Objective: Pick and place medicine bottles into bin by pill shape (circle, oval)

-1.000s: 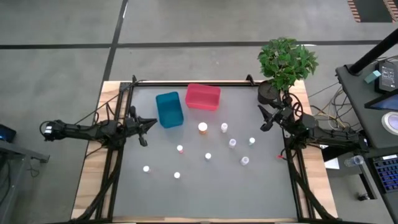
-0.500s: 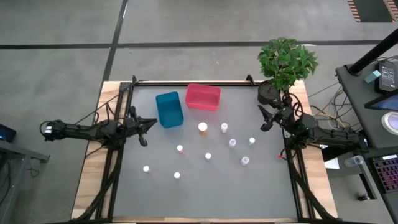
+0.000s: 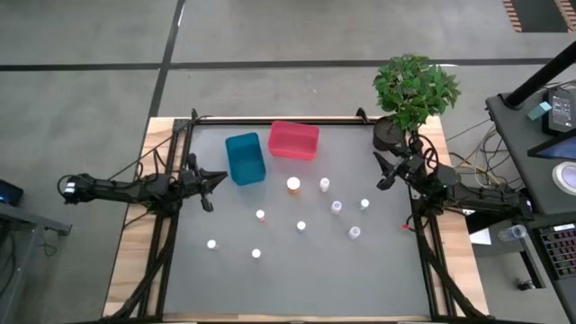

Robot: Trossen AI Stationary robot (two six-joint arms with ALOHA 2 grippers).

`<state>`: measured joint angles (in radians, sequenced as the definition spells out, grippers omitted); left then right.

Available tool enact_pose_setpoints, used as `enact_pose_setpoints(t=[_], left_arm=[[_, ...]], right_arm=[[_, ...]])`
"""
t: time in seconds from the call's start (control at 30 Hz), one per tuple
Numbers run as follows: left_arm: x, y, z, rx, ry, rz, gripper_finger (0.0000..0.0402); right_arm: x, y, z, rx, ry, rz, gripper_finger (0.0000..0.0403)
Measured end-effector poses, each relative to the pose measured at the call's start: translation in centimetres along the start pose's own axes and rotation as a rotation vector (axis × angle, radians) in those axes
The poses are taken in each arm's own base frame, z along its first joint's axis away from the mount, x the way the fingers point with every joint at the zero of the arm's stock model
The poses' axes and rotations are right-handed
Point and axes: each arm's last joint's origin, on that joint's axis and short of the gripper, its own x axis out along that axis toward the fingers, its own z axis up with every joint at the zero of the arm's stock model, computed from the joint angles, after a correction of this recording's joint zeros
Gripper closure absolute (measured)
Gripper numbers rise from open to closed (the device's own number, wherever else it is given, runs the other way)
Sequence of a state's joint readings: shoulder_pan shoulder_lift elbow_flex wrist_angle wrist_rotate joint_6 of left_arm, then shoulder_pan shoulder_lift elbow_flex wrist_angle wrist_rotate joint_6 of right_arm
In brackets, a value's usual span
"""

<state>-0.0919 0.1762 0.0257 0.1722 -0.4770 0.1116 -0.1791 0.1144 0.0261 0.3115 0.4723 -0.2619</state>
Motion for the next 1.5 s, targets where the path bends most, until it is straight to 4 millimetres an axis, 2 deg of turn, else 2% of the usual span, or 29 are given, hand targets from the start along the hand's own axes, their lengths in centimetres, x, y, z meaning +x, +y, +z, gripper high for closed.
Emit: enact_pose_setpoints(t=[0.67, 0.73, 0.87, 0.93, 1.03, 1.07, 1.5], left_arm=[[0.0, 0.0, 0.0, 0.000, 0.000, 0.000, 0.0391], [0.0, 0.0, 0.0, 0.000, 0.000, 0.000, 0.0391], [0.0, 0.0, 0.0, -0.002, -0.002, 0.000, 0.0391], [0.0, 0.0, 0.2, -0.089, -0.017, -0.004, 0.0391], [0.0, -0.1, 0.6, -0.518, -0.053, -0.061, 0.0391], [0.0, -0.1, 0.7, -0.580, -0.055, -0.060, 0.0391], [-0.1, 0.2, 1.6, -0.649, -0.152, -0.026, 0.0391]], right_arm=[[0.0, 0.0, 0.0, 0.009, 0.000, 0.000, 0.0218], [0.0, 0.1, 0.0, 0.191, 0.000, 0.015, 0.0218], [0.0, 0.1, 0.0, 0.746, 0.011, 0.035, 0.0218], [0.0, 0.1, 0.0, 0.847, 0.009, 0.012, 0.0218], [0.0, 0.0, -0.1, 0.829, 0.010, 0.000, 0.0218], [0.0, 0.0, -0.1, 0.807, 0.012, 0.000, 0.0218], [0.0, 0.1, -0.1, 0.753, 0.015, 0.000, 0.0218]])
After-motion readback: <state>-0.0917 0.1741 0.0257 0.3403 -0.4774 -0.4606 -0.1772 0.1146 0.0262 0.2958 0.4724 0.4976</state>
